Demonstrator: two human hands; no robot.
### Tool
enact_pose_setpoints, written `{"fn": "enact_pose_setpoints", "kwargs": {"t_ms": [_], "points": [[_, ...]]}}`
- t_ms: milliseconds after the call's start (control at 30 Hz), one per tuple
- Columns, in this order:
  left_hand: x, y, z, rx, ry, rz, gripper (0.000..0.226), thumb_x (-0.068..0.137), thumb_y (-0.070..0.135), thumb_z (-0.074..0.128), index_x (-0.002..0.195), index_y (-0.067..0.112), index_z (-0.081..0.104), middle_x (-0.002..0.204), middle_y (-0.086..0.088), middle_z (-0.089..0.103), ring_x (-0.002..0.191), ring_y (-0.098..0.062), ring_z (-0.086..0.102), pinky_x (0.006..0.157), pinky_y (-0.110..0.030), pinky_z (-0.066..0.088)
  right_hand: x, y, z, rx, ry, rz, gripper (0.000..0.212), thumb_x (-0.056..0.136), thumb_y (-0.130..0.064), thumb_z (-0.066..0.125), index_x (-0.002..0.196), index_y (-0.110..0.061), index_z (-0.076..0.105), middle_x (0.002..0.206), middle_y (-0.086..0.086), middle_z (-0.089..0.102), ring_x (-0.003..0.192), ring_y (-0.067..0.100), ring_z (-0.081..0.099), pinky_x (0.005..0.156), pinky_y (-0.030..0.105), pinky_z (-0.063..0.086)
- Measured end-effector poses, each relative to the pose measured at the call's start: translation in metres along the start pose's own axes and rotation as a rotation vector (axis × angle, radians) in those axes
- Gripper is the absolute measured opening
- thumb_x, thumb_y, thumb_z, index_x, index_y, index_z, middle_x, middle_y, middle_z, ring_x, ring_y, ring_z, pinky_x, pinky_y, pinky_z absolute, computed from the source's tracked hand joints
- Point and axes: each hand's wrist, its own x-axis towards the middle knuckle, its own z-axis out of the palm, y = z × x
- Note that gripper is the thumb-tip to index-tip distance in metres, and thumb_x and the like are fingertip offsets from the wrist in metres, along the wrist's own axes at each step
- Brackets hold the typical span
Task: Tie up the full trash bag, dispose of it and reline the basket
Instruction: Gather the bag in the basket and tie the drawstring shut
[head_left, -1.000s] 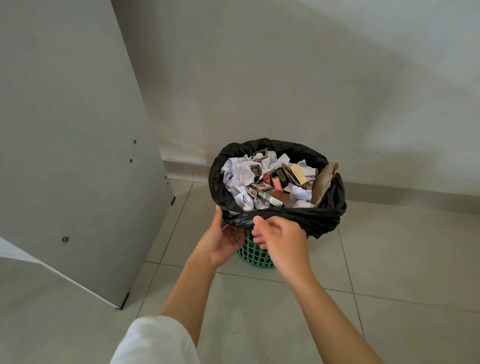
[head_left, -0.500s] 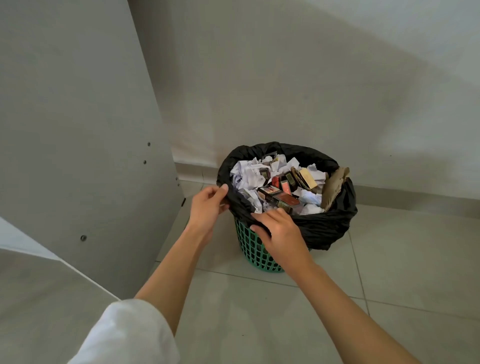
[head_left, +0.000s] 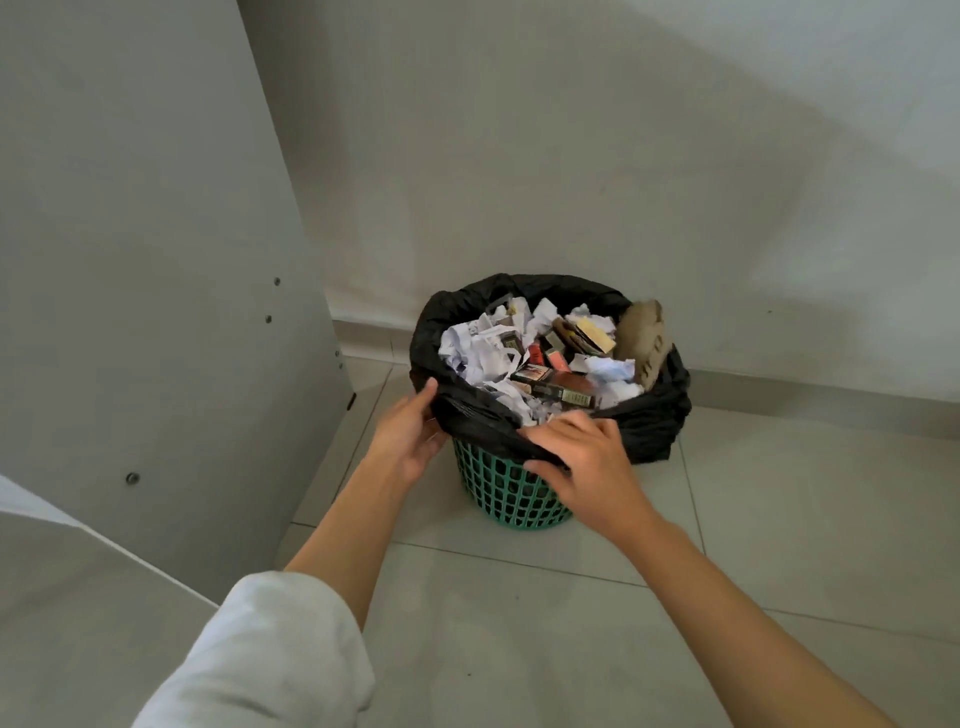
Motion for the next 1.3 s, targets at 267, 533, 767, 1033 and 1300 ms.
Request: {"fn": "enact_pose_setpoints", "kwargs": {"t_ms": [267,533,767,1033,1300], "points": [[-0.026,-0.033,0.001,0.195,-0.188,-0.032,0.032,0.086,0.016,0.064,0.114,0.001,0.06,0.094,-0.011,0.074,0.084,-0.02,0.072,0.067,-0.022,0.057,-0.006,0.017,-0.005,-0.115,0.13,0.23,0.051,0.073,-0.004,0.067,0.123,-0.014,0.059,0.126,0.004,0.054,0.117,0.022,0.04,0.097,0.041,0.034],[-0.012,-0.033,-0.023,-0.392,-0.093,-0.114,0.056,0.098,0.05,0.029,0.127,0.005,0.047,0.12,-0.014,0.056,0.109,-0.025,0.054,0.092,-0.037,0.044,0.008,-0.029,0.027,-0.214,0.105,0.063,0.037,0.086,-0.041,0.052,0.118,-0.028,0.063,0.107,-0.006,0.062,0.104,0.015,0.049,0.104,0.053,0.025],[-0.009,-0.019,-0.007,-0.195,0.173,-0.078,0.008,0.095,0.012,0.052,0.096,0.006,0.058,0.084,-0.006,0.061,0.071,-0.014,0.055,0.054,-0.022,0.05,0.005,-0.016,0.019,-0.322,0.234,0.199,0.026,0.073,-0.019,0.077,0.098,-0.026,0.072,0.095,-0.005,0.066,0.095,0.016,0.048,0.095,0.051,0.035],[-0.044,0.004,-0.01,-0.091,0.462,0.415,0.02,0.096,0.016,0.052,0.077,0.01,0.055,0.076,0.001,0.059,0.067,-0.008,0.053,0.066,-0.018,0.048,0.014,-0.037,0.028,-0.317,0.167,0.192,0.023,0.077,-0.035,0.074,0.097,-0.025,0.071,0.089,-0.005,0.065,0.09,0.02,0.059,0.094,0.05,0.034],[-0.025,0.024,0.011,0.874,0.271,0.725,0.039,0.1,0.036,0.038,0.118,0.008,0.059,0.121,0.001,0.048,0.123,-0.015,0.031,0.099,-0.028,0.026,-0.005,-0.019,0.011,-0.31,0.117,0.083,0.047,0.081,-0.061,0.047,0.092,-0.02,0.068,0.089,-0.007,0.065,0.093,0.017,0.058,0.095,0.048,0.032]]}}
